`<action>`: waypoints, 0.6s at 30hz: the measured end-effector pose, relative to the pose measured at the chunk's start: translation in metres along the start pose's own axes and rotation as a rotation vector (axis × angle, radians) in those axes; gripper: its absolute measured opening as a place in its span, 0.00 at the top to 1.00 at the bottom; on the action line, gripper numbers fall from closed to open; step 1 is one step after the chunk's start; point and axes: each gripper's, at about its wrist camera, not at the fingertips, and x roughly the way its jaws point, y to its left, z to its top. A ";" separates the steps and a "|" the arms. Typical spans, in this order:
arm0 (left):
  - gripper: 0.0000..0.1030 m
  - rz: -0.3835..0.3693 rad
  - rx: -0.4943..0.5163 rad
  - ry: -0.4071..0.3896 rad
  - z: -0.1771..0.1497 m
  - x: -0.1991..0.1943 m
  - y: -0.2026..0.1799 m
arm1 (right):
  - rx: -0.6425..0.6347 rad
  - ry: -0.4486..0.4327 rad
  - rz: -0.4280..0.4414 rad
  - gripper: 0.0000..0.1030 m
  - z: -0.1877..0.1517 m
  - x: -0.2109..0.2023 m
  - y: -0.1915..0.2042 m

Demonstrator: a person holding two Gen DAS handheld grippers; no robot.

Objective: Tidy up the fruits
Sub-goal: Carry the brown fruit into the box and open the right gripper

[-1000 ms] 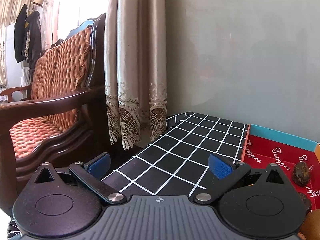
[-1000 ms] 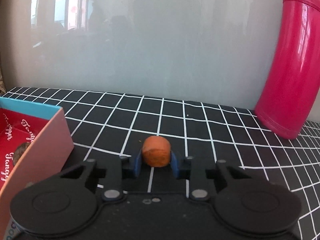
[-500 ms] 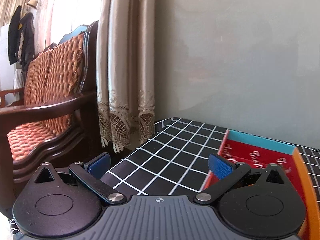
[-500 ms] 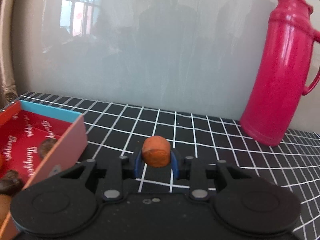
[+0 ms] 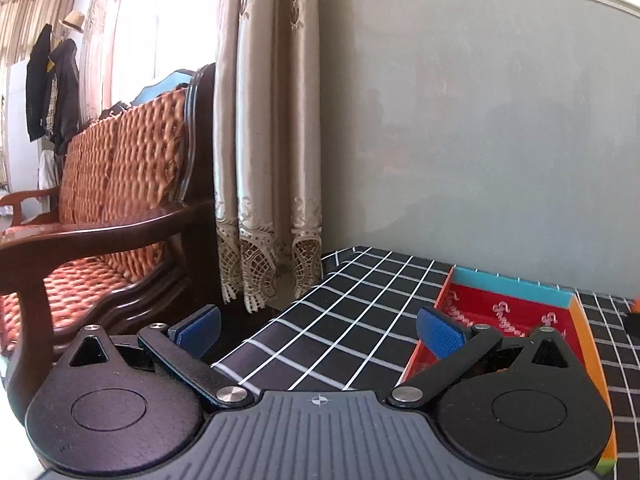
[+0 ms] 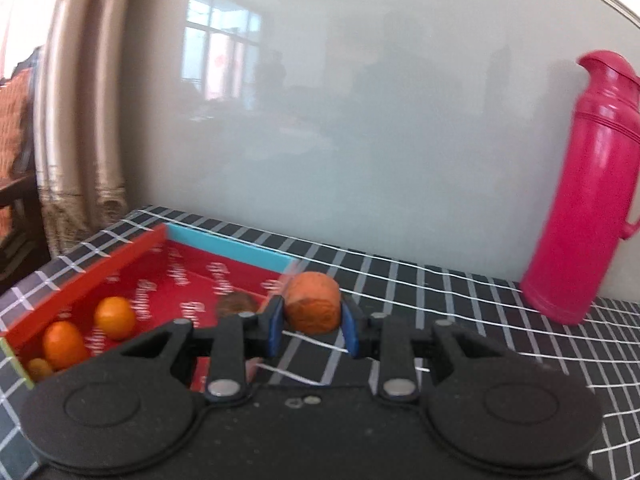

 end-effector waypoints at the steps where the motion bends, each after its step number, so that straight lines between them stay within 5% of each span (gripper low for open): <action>1: 0.00 -0.002 -0.005 0.003 -0.002 -0.003 0.003 | -0.007 -0.003 0.012 0.73 0.001 -0.001 0.005; 13: 0.00 -0.053 0.062 0.039 -0.025 -0.027 -0.004 | -0.033 0.013 0.088 0.72 0.000 0.009 0.037; 15: 0.00 -0.074 0.064 0.035 -0.027 -0.031 -0.006 | -0.050 0.017 0.088 0.61 -0.003 0.012 0.042; 17: 0.00 -0.104 0.067 0.042 -0.029 -0.035 -0.011 | -0.057 0.012 0.079 0.20 -0.005 0.008 0.042; 18: 0.00 -0.116 0.068 0.037 -0.030 -0.038 -0.013 | -0.050 -0.002 0.068 0.11 -0.006 0.003 0.039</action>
